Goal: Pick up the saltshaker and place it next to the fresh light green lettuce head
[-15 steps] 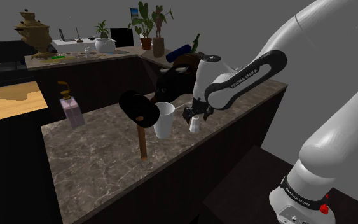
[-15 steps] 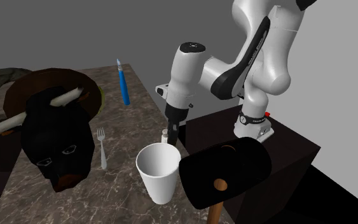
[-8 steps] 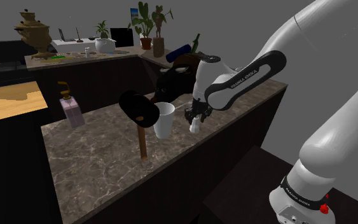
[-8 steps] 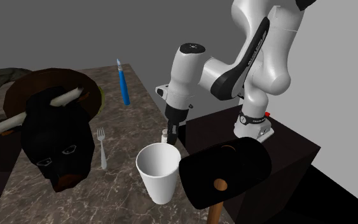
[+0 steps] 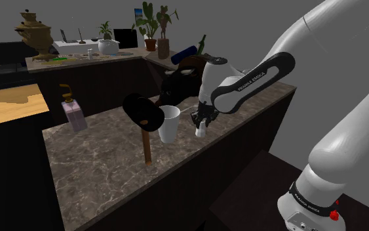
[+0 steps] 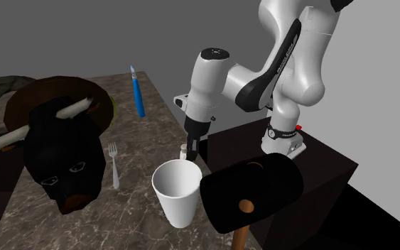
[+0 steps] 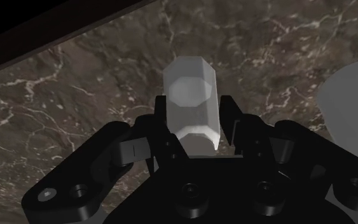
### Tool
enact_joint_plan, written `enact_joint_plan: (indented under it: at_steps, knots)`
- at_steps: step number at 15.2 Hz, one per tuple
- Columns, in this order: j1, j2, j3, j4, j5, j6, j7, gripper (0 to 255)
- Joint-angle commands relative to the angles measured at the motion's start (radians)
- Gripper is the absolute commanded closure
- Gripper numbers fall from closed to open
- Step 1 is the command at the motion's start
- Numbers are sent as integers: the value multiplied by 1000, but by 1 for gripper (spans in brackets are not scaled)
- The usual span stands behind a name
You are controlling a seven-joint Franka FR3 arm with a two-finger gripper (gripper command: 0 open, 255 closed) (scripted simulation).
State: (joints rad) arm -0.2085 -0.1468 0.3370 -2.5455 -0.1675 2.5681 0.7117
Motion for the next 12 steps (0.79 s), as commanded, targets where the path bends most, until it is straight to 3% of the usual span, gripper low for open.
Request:
enact_joint_plan:
  at_steps: [1, 12]
  knots:
    - [0, 0, 0, -1, 0, 0, 0, 255]
    - [25, -108, -22, 60, 77, -160, -72, 255]
